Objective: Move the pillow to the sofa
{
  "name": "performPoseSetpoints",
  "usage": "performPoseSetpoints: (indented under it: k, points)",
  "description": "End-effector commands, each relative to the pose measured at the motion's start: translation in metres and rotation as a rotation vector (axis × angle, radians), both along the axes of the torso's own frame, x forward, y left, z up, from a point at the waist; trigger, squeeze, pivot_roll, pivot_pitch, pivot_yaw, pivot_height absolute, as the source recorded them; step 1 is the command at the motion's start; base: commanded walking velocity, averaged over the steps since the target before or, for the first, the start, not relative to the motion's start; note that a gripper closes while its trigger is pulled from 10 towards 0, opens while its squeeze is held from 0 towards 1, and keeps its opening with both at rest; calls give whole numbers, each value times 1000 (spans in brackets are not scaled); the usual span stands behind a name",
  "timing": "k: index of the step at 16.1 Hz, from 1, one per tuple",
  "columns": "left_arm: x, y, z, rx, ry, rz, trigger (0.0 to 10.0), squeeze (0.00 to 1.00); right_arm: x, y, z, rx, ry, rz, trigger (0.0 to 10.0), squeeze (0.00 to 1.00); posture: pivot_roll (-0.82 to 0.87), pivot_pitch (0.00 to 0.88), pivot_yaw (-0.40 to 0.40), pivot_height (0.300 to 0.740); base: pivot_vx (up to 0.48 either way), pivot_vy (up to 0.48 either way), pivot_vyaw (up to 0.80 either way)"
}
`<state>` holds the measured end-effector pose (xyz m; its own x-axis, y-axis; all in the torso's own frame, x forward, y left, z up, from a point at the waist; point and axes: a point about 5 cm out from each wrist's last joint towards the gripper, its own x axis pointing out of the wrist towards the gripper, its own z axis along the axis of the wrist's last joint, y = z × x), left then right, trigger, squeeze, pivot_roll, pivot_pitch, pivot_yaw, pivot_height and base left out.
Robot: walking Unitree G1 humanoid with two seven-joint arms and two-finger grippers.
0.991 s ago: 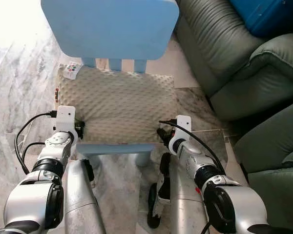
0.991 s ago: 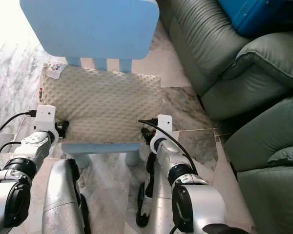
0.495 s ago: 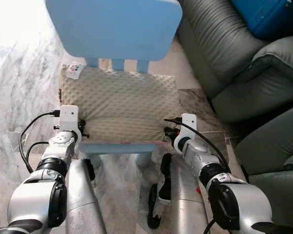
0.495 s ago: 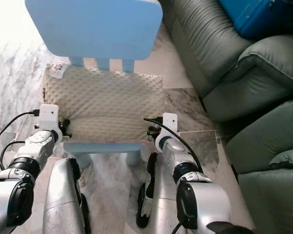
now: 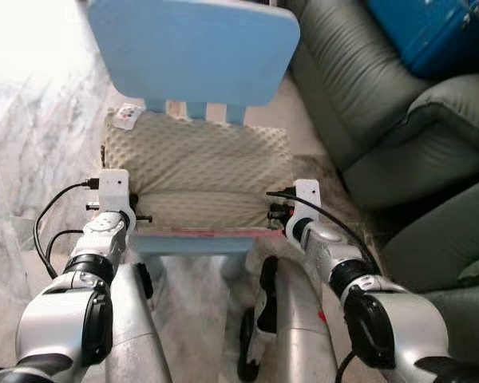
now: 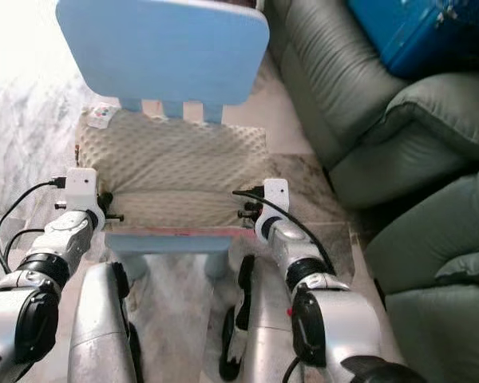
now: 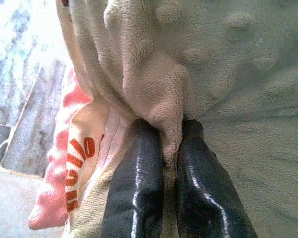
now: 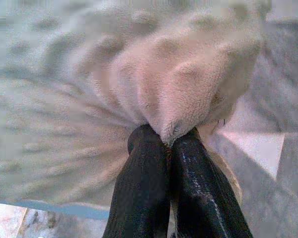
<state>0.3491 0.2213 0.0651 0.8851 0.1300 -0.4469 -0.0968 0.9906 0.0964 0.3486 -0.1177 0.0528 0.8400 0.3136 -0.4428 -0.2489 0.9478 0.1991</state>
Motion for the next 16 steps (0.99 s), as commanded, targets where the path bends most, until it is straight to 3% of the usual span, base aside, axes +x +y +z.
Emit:
performPoseSetpoints:
  k: [1,2,6,10,11,14,15,16]
  points:
    - [12,-6,19,-11,-84,-13,0,0,6,-1,11,-39,-57,85,0,0,76,28,-153,542,0,0,0]
    - [15,-4,27,-18,-129,-5,0,0,7,-2,14,-66,-90,136,0,0,66,0,-145,542,0,0,0]
    - [13,-6,30,-1,-188,-34,0,0,5,-13,18,-86,-192,125,0,0,49,0,-119,542,0,0,0]
    - [-30,-30,12,-23,-236,-121,0,0,-22,-44,11,-57,-355,-107,0,0,49,0,-68,542,0,0,0]
    - [-34,-31,13,-20,-244,-120,0,0,-25,-46,11,-60,-366,-119,0,0,48,0,-65,542,0,0,0]
    - [-64,-45,24,28,-354,-128,0,0,-59,-49,9,-70,-454,-189,0,0,44,0,-46,542,0,0,0]
    - [-69,-47,24,44,-361,-129,0,0,-63,-51,9,-62,-448,-209,2275,0,40,0,-45,542,0,0,0]
    - [-75,-51,21,53,-362,-130,0,0,-68,-53,7,-67,-442,-222,9451,0,37,0,-45,542,0,0,0]
